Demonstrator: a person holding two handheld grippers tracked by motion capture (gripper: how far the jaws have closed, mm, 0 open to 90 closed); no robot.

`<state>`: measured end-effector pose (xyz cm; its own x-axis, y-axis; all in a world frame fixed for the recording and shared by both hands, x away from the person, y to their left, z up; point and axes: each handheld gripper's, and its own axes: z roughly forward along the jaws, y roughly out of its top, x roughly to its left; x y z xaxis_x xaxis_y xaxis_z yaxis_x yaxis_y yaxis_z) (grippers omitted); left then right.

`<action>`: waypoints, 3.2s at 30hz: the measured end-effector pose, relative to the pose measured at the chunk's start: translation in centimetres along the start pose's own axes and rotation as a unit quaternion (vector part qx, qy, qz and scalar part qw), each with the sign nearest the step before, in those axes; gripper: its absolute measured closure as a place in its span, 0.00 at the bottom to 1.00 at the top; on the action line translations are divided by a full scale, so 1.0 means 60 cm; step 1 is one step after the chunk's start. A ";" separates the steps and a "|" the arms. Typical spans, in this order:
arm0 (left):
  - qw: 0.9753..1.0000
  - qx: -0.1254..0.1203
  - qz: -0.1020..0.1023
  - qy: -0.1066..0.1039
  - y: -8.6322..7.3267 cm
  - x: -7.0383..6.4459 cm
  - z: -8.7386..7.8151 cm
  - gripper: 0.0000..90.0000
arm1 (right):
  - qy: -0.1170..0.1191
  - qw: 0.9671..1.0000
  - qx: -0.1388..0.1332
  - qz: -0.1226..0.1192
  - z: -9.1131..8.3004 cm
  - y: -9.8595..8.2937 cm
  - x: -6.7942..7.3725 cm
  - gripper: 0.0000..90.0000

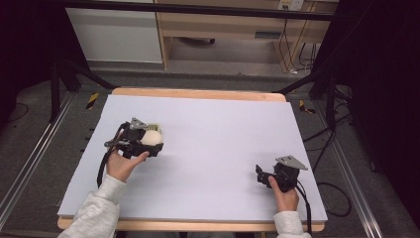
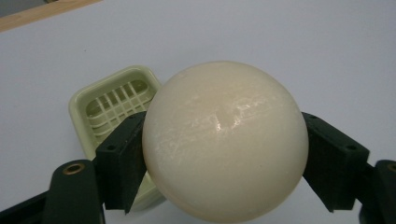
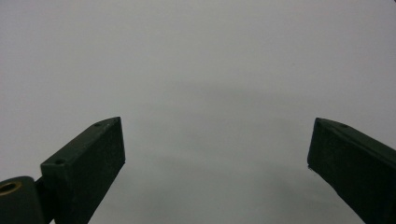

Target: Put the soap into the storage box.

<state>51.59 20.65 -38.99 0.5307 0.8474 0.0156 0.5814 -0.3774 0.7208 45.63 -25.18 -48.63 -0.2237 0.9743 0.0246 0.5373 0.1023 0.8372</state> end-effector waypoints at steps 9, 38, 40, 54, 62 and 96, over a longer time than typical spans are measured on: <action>1.000 0.008 -0.013 0.011 0.002 0.025 0.018 0.26 | -0.001 1.000 0.000 0.000 0.000 0.000 0.000 0.05; 0.998 0.023 -0.043 0.026 0.001 0.073 0.067 0.26 | 0.001 1.000 0.001 0.002 0.000 0.000 -0.001 0.05; 0.998 0.024 -0.045 0.027 0.000 0.077 0.070 0.26 | 0.002 1.000 0.001 0.002 0.000 0.000 -0.001 0.05; 0.998 0.036 -0.052 0.030 -0.002 0.087 0.089 0.26 | 0.003 1.000 0.001 0.005 0.000 0.000 -0.001 0.05; 0.997 0.051 -0.045 0.038 -0.004 0.085 0.102 0.26 | 0.006 1.000 0.001 0.007 0.000 0.000 -0.002 0.05; 0.997 0.049 -0.050 0.040 -0.015 0.089 0.116 0.25 | 0.002 1.000 -0.001 0.003 0.000 0.000 -0.001 0.05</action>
<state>58.17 22.91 -44.40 0.4183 0.9083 0.0047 0.6891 -0.3207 0.6498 45.63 -25.27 -48.63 -0.2233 0.9742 0.0325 0.5373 0.0952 0.8380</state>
